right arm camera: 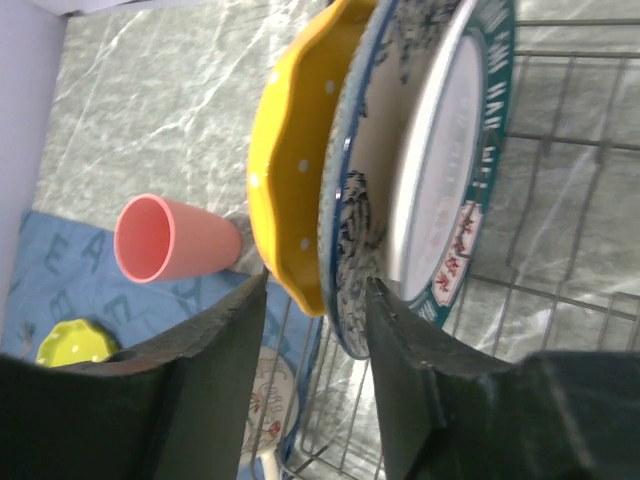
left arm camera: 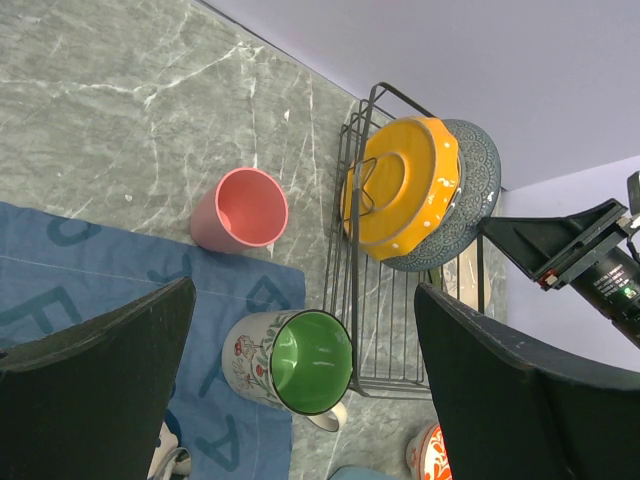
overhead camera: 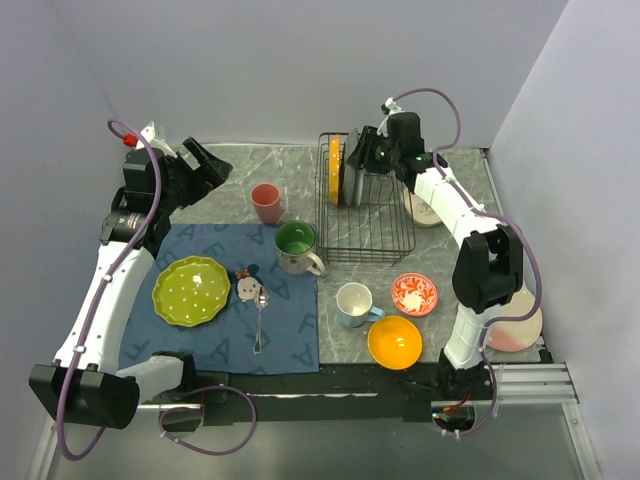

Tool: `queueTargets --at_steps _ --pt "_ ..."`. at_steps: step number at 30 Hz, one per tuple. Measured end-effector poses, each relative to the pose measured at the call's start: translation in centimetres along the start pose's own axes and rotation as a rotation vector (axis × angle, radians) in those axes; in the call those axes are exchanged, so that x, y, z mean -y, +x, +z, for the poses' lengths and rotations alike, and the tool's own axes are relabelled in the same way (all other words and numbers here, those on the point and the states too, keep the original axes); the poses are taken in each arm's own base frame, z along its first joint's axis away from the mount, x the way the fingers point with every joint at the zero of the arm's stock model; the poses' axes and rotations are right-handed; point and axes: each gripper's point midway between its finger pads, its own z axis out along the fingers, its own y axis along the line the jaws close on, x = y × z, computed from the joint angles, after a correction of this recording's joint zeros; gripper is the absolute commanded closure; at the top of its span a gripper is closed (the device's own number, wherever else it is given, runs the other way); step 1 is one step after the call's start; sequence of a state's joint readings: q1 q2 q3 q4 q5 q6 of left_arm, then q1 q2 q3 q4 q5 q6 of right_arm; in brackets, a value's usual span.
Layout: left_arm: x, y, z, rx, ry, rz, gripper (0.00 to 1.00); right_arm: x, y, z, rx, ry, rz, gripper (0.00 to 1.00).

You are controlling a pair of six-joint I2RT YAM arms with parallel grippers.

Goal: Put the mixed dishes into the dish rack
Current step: Insert the plate into the dish rack

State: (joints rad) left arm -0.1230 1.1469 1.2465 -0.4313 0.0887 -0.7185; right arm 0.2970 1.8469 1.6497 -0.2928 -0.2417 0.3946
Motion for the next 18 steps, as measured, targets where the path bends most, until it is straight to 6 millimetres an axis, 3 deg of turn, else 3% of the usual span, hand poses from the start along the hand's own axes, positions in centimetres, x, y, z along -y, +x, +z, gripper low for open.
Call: queueTargets --at_steps 5,14,18 --pt "0.0 0.0 0.0 0.0 0.0 0.0 0.03 0.3 -0.6 -1.0 0.03 0.035 -0.013 0.33" --pt "-0.4 0.4 0.1 -0.011 -0.008 -0.003 0.03 -0.4 -2.9 -4.1 0.109 0.058 -0.037 0.32" --pt "-0.4 0.4 0.2 -0.01 -0.008 -0.002 0.03 0.6 -3.6 -5.2 0.142 0.118 -0.03 0.31"
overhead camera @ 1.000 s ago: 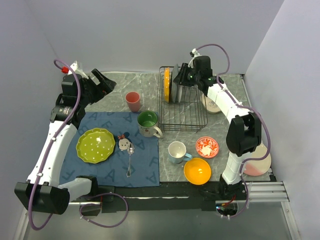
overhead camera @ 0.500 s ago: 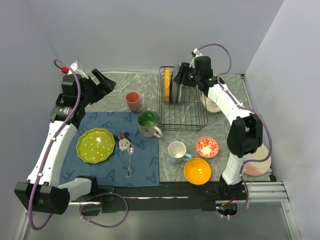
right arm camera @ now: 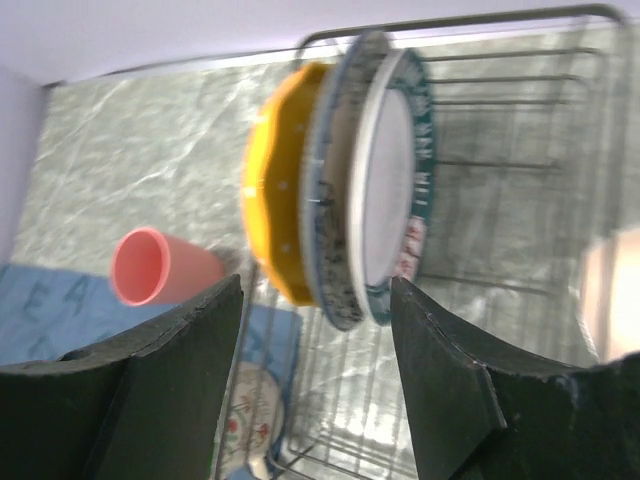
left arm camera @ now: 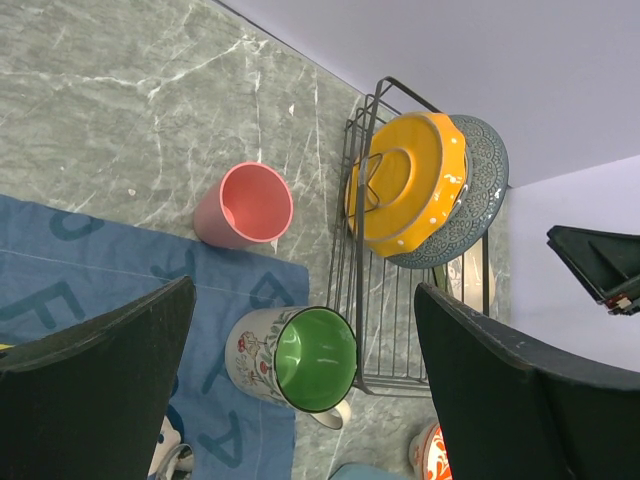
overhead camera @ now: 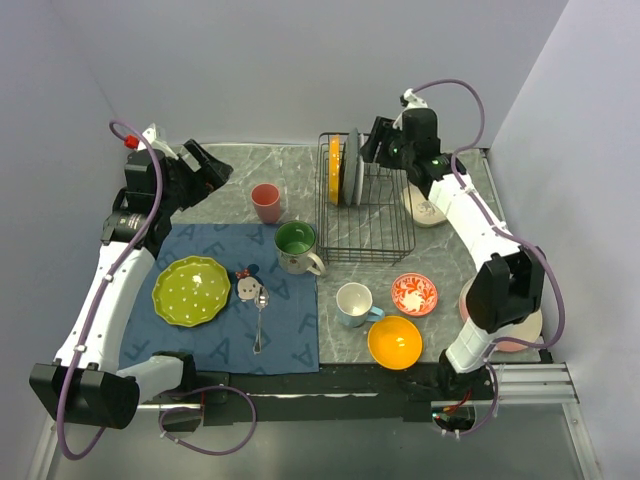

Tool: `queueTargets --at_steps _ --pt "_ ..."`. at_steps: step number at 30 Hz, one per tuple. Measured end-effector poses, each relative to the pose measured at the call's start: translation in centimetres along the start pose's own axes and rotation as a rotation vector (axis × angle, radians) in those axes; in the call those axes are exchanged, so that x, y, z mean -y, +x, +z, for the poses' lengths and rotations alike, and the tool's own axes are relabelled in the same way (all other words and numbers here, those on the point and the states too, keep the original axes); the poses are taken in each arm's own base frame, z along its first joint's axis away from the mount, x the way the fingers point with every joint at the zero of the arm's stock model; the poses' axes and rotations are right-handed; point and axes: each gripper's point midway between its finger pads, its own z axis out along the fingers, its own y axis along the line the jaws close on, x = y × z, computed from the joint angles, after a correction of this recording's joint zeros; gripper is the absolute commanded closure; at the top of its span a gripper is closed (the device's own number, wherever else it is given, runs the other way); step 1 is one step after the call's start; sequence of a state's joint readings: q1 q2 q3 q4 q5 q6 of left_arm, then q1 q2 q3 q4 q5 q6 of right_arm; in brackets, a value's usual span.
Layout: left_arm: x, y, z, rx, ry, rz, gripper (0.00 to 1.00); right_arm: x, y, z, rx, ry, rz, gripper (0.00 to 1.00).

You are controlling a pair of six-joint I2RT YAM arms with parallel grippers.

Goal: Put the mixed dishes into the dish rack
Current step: Insert the plate into the dish rack

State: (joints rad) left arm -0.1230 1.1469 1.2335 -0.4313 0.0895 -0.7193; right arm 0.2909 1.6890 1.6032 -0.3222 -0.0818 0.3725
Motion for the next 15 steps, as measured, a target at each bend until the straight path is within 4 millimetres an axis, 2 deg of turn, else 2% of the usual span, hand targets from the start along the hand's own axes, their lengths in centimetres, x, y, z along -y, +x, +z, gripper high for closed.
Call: queueTargets --at_steps 3,7,11,15 --pt "0.0 0.0 0.0 0.0 0.0 0.0 0.03 2.2 -0.2 -0.4 0.01 0.085 0.013 0.3" --pt "0.0 0.0 0.0 0.0 0.0 0.0 0.03 7.5 0.1 -1.1 0.009 0.254 0.052 0.3" --pt "-0.1 0.1 0.1 -0.002 -0.001 0.0 0.03 12.6 1.3 -2.2 -0.019 0.423 0.089 0.32" --pt "-0.4 0.5 0.2 -0.009 -0.006 -0.001 0.03 16.2 2.9 -3.5 -0.065 0.547 0.122 0.35"
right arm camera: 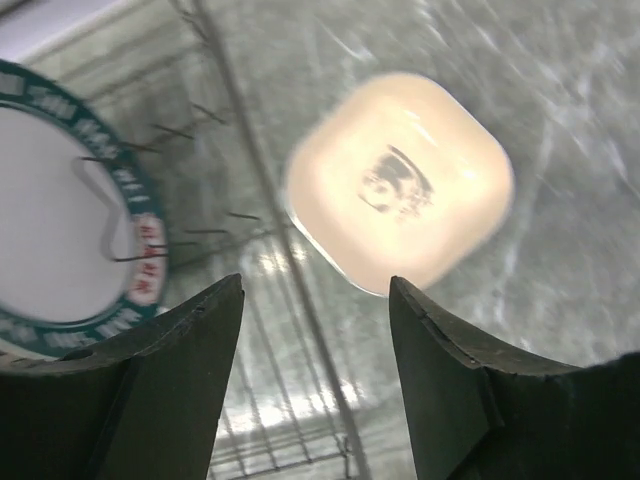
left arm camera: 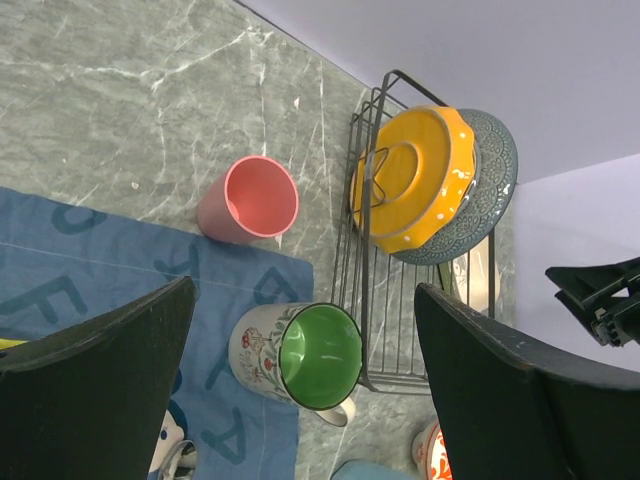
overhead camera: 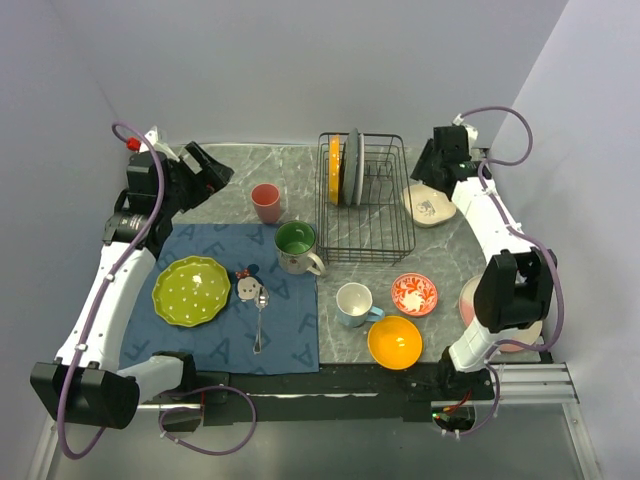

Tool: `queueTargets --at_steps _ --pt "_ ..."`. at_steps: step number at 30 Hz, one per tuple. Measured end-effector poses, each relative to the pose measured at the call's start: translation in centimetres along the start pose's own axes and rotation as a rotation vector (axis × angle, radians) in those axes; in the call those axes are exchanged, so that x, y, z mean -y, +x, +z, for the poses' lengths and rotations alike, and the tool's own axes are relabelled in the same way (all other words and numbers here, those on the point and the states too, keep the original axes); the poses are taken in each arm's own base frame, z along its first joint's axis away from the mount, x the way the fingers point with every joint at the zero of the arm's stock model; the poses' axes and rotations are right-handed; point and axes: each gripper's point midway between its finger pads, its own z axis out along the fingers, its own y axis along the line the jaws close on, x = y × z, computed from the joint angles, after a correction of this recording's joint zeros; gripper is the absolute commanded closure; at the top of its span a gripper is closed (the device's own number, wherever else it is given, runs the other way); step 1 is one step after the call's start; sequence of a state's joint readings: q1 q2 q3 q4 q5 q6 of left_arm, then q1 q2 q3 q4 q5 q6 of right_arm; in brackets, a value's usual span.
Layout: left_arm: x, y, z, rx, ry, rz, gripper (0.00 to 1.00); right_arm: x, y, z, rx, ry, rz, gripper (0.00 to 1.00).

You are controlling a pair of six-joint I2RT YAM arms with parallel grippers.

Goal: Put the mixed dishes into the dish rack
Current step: Insert the plate into the dish rack, then grab a plate with the right arm

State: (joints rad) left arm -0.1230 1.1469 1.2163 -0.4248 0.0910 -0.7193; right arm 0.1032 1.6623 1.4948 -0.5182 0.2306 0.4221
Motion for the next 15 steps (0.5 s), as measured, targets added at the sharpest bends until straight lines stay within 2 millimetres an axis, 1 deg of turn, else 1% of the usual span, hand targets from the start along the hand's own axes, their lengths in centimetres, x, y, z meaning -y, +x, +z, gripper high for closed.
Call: queueTargets --at_steps 4,8,9,12,15 --pt "-0.1 0.1 0.0 -0.003 -0.001 0.0 0.03 2.8 2.1 1.0 -0.069 0.063 0.028 0.41" --pt "-0.2 0.3 0.1 -0.007 -0.002 0.0 0.03 6.2 4.3 3.0 -0.152 0.119 0.079 0.45" --pt "-0.2 0.4 0.1 -0.01 -0.002 -0.001 0.03 6.8 4.7 3.5 -0.169 0.125 0.088 0.46" --pt "-0.2 0.5 0.1 -0.016 0.001 0.0 0.03 8.0 5.3 5.0 -0.198 0.141 0.109 0.46" --pt "-0.1 0.6 0.1 -0.019 0.006 0.0 0.03 8.0 5.8 6.9 -0.23 0.144 0.113 0.48"
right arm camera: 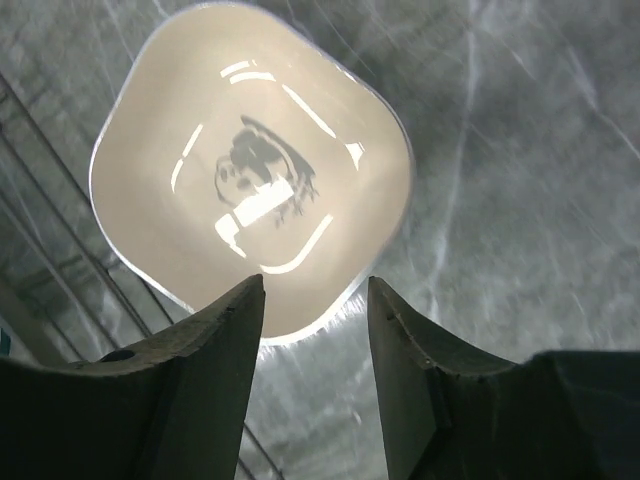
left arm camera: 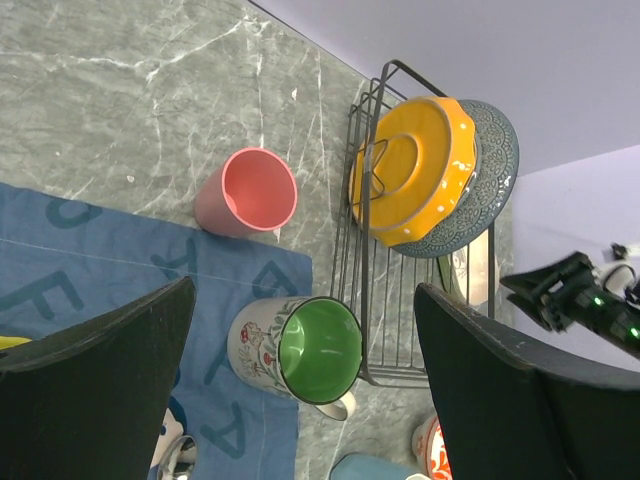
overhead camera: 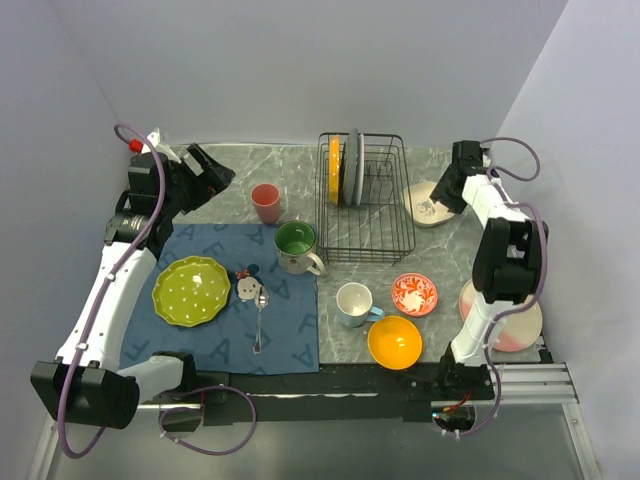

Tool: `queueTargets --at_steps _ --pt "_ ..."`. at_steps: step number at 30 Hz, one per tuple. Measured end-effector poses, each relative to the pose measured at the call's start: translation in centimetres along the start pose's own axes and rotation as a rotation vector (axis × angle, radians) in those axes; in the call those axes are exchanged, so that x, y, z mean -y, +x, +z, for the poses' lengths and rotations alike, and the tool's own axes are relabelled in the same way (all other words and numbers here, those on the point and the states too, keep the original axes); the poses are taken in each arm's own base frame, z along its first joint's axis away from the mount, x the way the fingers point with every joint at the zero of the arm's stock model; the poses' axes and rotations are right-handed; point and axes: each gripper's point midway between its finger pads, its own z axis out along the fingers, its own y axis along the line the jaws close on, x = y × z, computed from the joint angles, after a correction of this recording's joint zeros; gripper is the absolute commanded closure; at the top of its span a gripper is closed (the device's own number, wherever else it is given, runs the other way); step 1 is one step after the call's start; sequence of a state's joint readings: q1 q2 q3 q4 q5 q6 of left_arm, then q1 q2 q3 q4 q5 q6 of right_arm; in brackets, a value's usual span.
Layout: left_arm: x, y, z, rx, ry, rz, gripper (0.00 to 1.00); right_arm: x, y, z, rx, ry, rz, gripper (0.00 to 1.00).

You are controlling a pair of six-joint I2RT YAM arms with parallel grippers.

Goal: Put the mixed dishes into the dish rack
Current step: Grab a plate with the right arm

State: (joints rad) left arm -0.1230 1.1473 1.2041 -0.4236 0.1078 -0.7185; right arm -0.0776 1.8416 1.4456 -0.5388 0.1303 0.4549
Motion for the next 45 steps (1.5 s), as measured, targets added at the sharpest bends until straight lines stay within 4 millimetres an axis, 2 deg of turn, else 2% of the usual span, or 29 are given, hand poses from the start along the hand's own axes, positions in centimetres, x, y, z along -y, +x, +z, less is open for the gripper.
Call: queueTargets --at_steps 5,10,21,30,34,45 --pt "-0.2 0.2 0.1 -0.006 -0.004 -0.001 0.03 -0.6 -0.5 2.8 -0.029 -0.007 0.005 0.48" --pt "-0.2 0.4 0.1 -0.012 0.0 -0.001 0.03 0.0 -0.7 4.3 -0.045 0.011 0.017 0.49" --pt "-0.5 0.8 0.7 -0.024 -0.003 -0.003 0.03 2.5 -0.7 4.4 -0.043 0.123 0.062 0.48" --pt "-0.8 1.2 0.8 -0.031 -0.01 -0.004 0.03 2.9 -0.7 4.8 -0.06 0.143 0.074 0.48" --pt "-0.9 1.3 0.9 -0.034 -0.013 -0.004 0.03 3.6 0.0 5.5 -0.087 0.168 0.083 0.49" --pt "-1.0 1.4 0.9 -0.037 -0.015 -0.005 0.03 7.8 1.0 5.7 -0.111 0.297 0.195 0.53"
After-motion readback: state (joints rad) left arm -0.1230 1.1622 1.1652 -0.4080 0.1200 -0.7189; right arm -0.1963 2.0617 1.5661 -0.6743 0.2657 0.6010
